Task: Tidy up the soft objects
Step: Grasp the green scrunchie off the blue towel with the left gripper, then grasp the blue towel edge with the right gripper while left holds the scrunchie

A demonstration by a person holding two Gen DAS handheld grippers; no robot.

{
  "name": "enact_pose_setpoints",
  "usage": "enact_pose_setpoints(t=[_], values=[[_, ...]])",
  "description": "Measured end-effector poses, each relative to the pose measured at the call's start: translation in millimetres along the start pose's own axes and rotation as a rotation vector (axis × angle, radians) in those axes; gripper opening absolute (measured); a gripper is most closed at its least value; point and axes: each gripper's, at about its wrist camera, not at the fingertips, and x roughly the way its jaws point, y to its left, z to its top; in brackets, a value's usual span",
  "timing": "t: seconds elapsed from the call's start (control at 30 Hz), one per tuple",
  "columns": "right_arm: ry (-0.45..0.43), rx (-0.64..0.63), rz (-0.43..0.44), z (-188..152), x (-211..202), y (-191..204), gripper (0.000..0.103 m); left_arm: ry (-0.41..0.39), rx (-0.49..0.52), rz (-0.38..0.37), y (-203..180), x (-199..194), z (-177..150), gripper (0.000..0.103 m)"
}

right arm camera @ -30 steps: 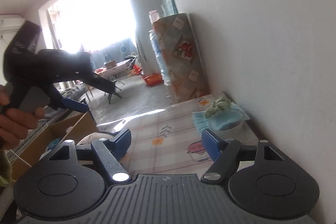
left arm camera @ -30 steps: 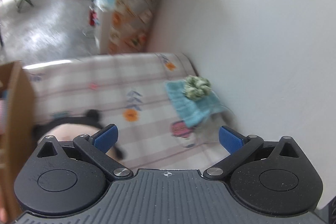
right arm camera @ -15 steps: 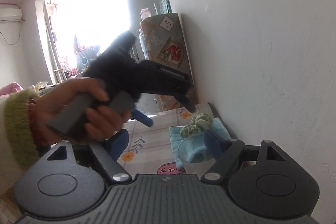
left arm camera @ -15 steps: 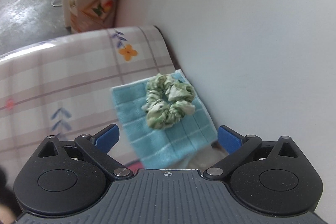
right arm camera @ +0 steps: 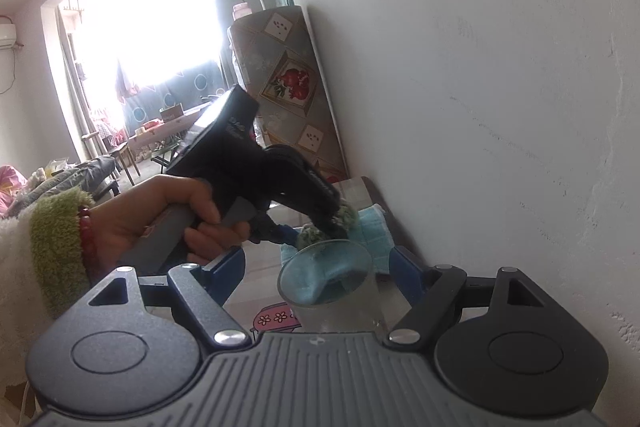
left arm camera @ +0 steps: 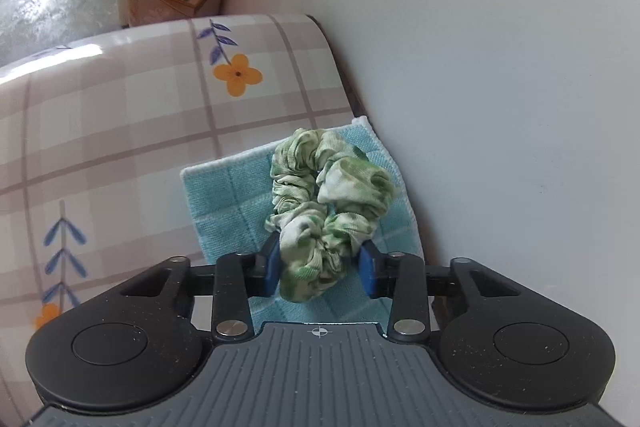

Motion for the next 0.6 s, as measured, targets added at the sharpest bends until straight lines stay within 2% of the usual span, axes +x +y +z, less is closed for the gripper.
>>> enact_pose_setpoints(t=[0.1, 0.2, 0.3, 0.4, 0.5, 0.6], values=[[0.001, -0.009, 0.029, 10.0, -0.9, 2.9, 0.083, -0.029, -0.012, -0.009, 5.8, -20.6, -5.0, 0.035], [0.012, -0.042, 0.059, 26.6, 0.6, 12.2, 0.095, -0.066, -0.034, -0.026, 15.7, -43.6, -8.1, 0.033], [0.035, -0.09, 0.081, 46.0, 13.5, 23.8, 0.096, -0.105, -0.078, -0.024, 32.9, -65.2, -10.0, 0.033], [0.097, -0.133, 0.092, 66.6, 40.3, 29.3, 0.098, -0.158, -0.124, -0.012, 53.9, -89.7, -13.9, 0.033], [0.208, -0.154, 0.179, 86.6, 77.7, 31.8, 0.103, -0.191, -0.181, -0.026, 79.9, -111.6, -17.8, 0.033], [0.332, -0.198, 0.136, 93.6, 124.8, 35.5, 0.103, -0.222, -0.21, -0.011, 101.4, -127.9, -21.6, 0.033]])
